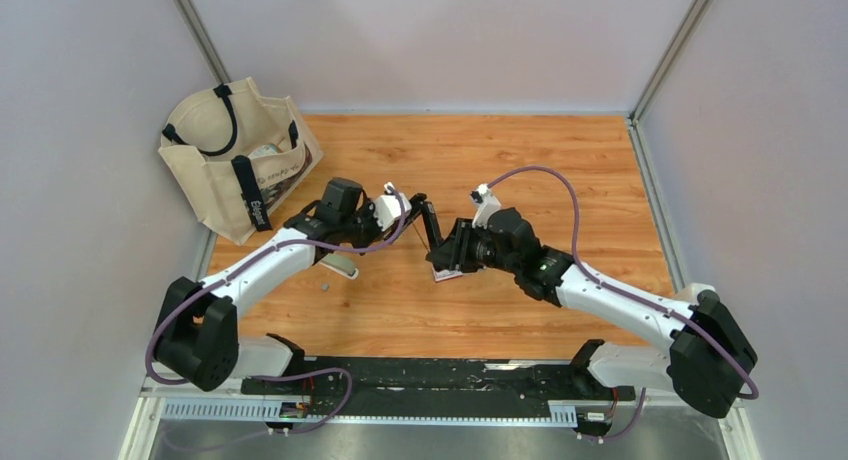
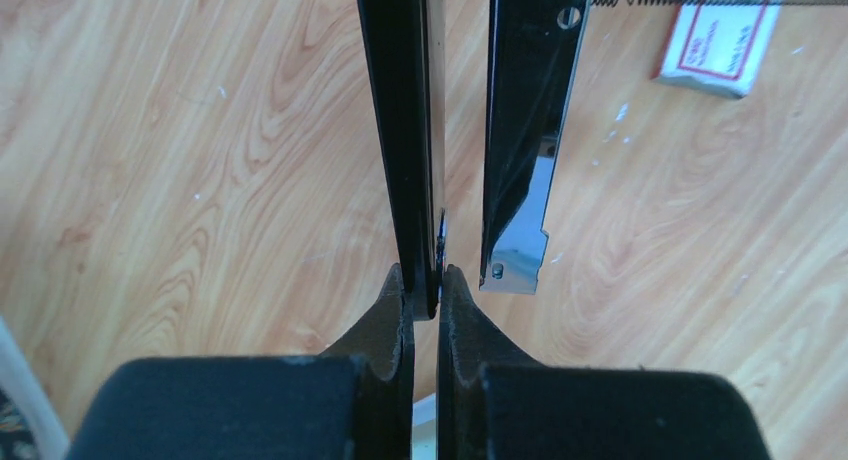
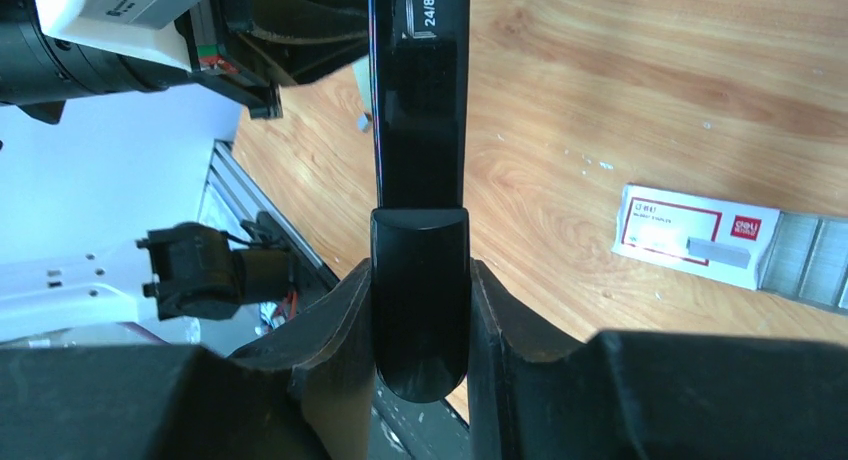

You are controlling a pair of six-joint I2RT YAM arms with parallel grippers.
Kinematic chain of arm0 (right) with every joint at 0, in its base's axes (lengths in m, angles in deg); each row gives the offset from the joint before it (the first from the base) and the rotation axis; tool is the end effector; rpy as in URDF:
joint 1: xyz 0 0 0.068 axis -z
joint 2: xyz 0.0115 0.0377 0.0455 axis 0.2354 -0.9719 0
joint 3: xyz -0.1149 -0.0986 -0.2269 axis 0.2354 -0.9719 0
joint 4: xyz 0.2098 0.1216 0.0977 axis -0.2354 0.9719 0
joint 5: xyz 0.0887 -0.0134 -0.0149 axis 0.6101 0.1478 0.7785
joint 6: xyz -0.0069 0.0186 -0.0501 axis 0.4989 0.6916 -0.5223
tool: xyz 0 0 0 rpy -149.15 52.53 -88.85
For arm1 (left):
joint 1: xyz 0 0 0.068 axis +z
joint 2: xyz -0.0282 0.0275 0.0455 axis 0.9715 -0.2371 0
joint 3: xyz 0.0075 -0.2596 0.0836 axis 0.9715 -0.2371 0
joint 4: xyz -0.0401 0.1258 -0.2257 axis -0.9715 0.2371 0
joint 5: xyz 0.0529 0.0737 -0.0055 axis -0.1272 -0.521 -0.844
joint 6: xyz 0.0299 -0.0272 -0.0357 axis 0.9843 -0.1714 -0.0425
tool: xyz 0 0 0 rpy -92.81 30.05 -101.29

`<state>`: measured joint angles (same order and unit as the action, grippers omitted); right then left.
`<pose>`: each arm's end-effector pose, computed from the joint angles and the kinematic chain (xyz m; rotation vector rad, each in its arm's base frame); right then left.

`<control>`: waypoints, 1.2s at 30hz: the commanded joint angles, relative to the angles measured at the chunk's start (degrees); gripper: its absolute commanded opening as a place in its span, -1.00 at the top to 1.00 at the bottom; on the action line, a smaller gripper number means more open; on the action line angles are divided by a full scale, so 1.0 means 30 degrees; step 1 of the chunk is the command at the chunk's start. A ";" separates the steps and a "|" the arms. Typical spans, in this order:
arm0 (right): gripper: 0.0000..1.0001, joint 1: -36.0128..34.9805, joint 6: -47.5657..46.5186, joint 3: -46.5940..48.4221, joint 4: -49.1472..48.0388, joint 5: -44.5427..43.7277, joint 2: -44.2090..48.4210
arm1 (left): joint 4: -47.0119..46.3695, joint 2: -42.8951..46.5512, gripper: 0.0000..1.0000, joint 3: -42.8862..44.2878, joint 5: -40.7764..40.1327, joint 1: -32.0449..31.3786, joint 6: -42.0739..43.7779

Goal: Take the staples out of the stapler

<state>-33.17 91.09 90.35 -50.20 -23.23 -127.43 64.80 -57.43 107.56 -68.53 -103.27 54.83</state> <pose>0.1764 0.1972 0.2490 -0.1522 2.2252 1.1492 0.2400 -0.1339 0.2322 1.2044 2.0470 -0.3506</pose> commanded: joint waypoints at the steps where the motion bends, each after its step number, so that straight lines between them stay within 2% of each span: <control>1: 1.00 -0.0108 -0.1409 0.0083 -0.1048 0.0674 0.0366 | -0.2361 0.0778 1.00 -0.1524 -0.3292 -0.1053 0.4209; 4: 1.00 -0.0108 -0.1498 -0.0297 -0.0726 0.0586 0.0250 | -0.3414 0.0778 1.00 -0.2141 -0.4466 -0.1288 0.4972; 12: 1.00 -0.0108 -0.2024 -0.1295 -0.0054 0.0118 0.0659 | -0.5027 0.0925 1.00 -0.3168 -0.5613 -0.1845 0.6817; 19: 1.00 -0.0547 -0.3020 -0.1441 0.1203 -0.0555 0.0952 | -0.6520 0.0164 1.00 -0.3578 -0.7515 -0.2197 0.7668; 24: 1.00 -0.0752 -0.3110 -0.1704 0.1122 -0.0878 0.0924 | -0.6465 0.0104 1.00 -0.3609 -0.7869 -0.2548 0.7640; 28: 1.00 -0.0782 -0.3051 -0.1560 0.0944 -0.0966 0.0748 | -0.5678 0.0338 1.00 -0.3376 -0.7811 -0.2666 0.7232; 30: 1.00 -0.0782 -0.3138 -0.1209 0.1118 -0.1404 0.0660 | -0.4743 0.0426 1.00 -0.2850 -0.7607 -0.2666 0.6092; 33: 1.00 -0.0811 -0.3518 0.0224 0.1558 -0.2575 0.0280 | -0.1464 0.0806 1.00 -0.0919 -0.5796 -0.2666 0.3953; 34: 0.99 -0.0782 -0.3955 0.0692 0.1618 -0.2897 -0.0127 | -0.0034 0.1126 1.00 -0.0160 -0.4310 -0.2666 0.3426; 36: 0.99 -0.0607 -0.4280 0.2390 0.1880 -0.4124 -0.0656 | 0.1060 0.1538 0.94 0.0431 -0.2925 -0.2724 0.2048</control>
<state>-36.03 79.77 88.28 -43.08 -23.95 -126.82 59.38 -57.09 101.83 -86.95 -110.24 68.82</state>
